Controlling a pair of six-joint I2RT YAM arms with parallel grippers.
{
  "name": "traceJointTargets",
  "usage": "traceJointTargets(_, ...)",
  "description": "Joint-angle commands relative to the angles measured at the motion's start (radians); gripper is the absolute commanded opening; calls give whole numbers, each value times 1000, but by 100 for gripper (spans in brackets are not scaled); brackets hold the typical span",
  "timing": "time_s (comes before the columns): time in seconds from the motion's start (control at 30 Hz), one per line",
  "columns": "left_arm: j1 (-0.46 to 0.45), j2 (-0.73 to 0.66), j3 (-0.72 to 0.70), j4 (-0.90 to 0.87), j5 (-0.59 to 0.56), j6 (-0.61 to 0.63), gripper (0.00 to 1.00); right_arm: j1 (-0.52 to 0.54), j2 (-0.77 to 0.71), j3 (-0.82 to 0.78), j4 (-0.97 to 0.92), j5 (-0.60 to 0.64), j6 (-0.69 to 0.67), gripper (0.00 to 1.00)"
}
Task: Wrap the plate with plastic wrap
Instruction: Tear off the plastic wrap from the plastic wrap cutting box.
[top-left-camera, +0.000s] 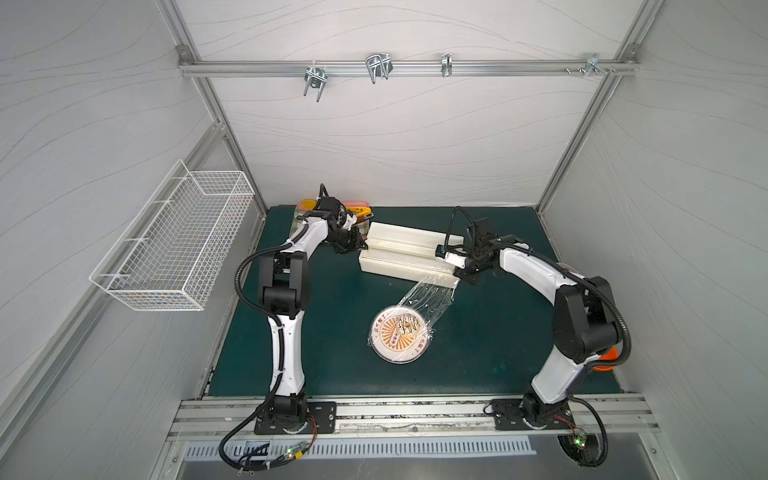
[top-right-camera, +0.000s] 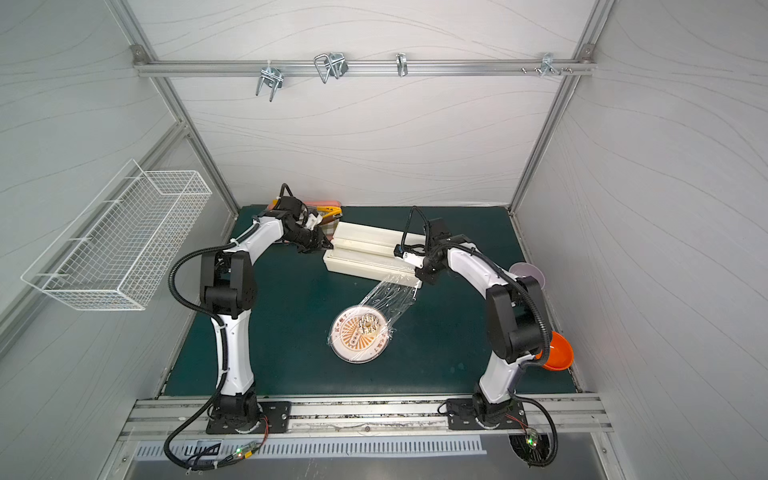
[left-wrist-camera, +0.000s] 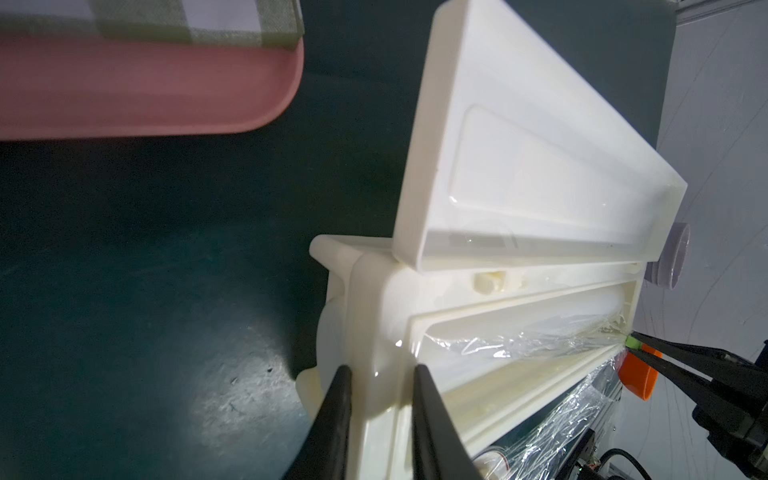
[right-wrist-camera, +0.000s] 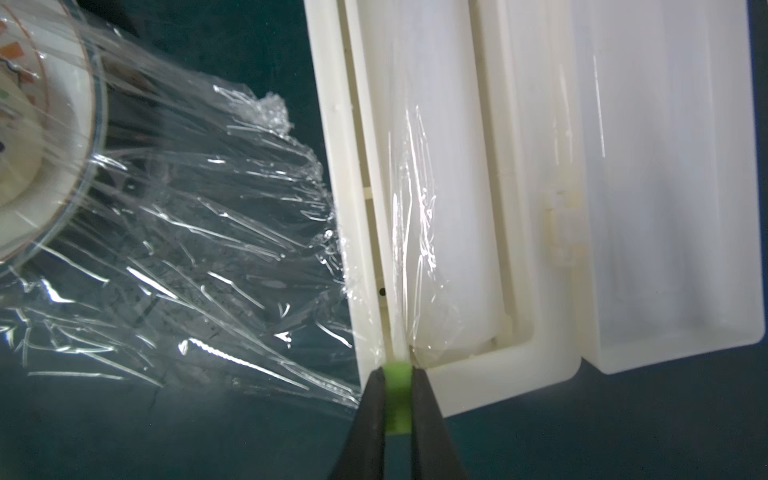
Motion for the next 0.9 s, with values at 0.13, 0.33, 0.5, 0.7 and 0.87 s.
traceJointTargets(0.13, 122, 108, -49, -68, -351, -36, 0, -57, -21, -13, -291, 214, 10, 6)
traceJointTargets(0.33, 86, 111, -24, -55, -227, -38, 0, 23, -2, 115, -133, -1, 237, 45)
traceJointTargets(0.5, 31, 100, 32, -39, -129, -51, 5, 28, 18, 207, -110, -57, 338, 55)
traceJointTargets(0.7, -18, 79, 91, -50, -68, -63, 19, 24, 11, 173, -49, 36, 627, 54)
traceJointTargets(0.87, -23, -16, 94, -52, -82, -67, 42, 25, -52, 67, 81, -52, 998, 56)
